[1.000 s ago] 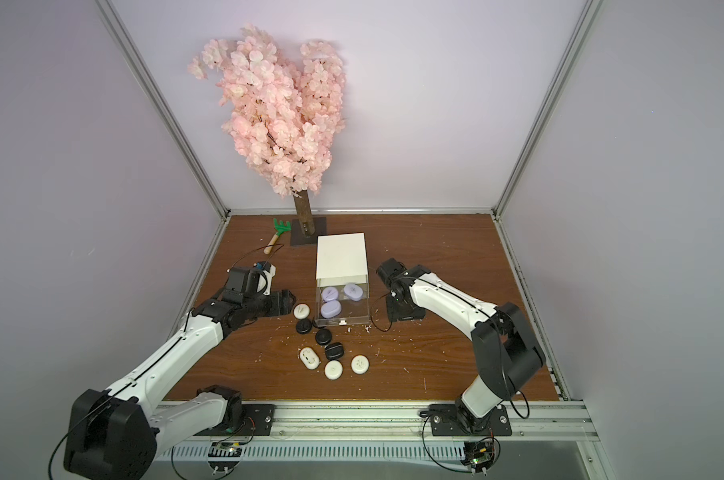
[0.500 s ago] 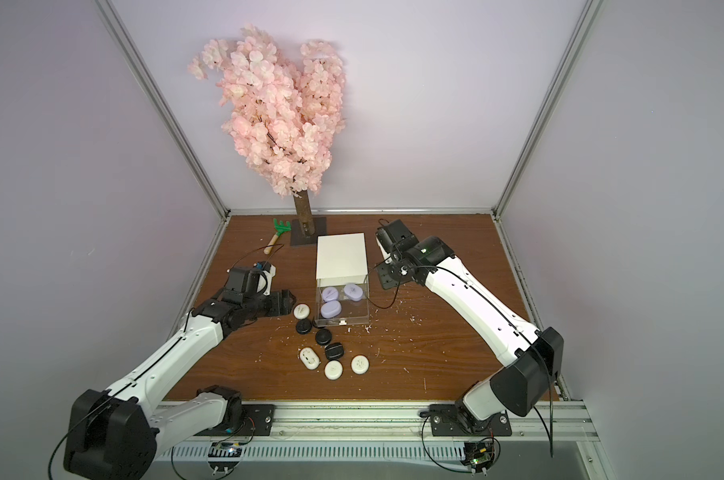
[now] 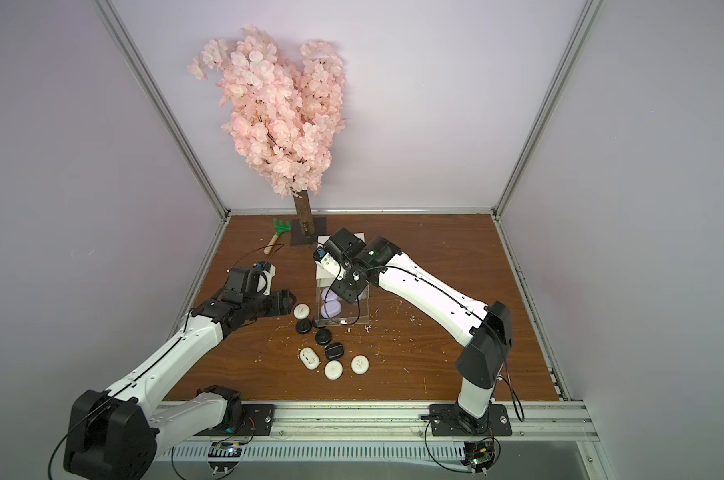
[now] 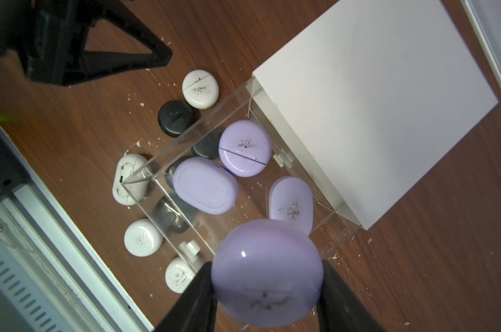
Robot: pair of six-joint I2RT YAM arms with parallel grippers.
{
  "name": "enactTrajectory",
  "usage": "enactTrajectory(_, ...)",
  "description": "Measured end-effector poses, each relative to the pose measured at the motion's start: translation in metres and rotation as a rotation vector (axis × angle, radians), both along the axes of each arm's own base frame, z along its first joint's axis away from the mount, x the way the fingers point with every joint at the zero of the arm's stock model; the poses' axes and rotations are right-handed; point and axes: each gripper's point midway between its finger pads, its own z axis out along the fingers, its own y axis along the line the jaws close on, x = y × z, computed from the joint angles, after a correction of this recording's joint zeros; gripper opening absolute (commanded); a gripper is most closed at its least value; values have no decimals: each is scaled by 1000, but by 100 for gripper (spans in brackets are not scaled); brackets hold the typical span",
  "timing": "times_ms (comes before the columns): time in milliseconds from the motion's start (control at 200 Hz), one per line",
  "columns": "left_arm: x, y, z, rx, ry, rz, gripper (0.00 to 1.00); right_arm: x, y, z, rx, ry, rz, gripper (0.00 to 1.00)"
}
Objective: Put the bluetooth earphones in the drawer according to color
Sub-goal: Place the bluetooth earphone in the drawer.
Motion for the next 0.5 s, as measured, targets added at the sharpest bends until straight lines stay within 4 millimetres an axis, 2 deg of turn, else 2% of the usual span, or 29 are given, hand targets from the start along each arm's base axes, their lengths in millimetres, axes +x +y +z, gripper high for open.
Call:
enactTrajectory(345, 0, 0, 0, 0, 0, 1, 84, -24, -2, -34, -125, 17, 176, 44)
enactTrajectory(500, 0, 0, 0, 0, 0, 1, 85, -25, -4, -38, -152, 11, 213, 45)
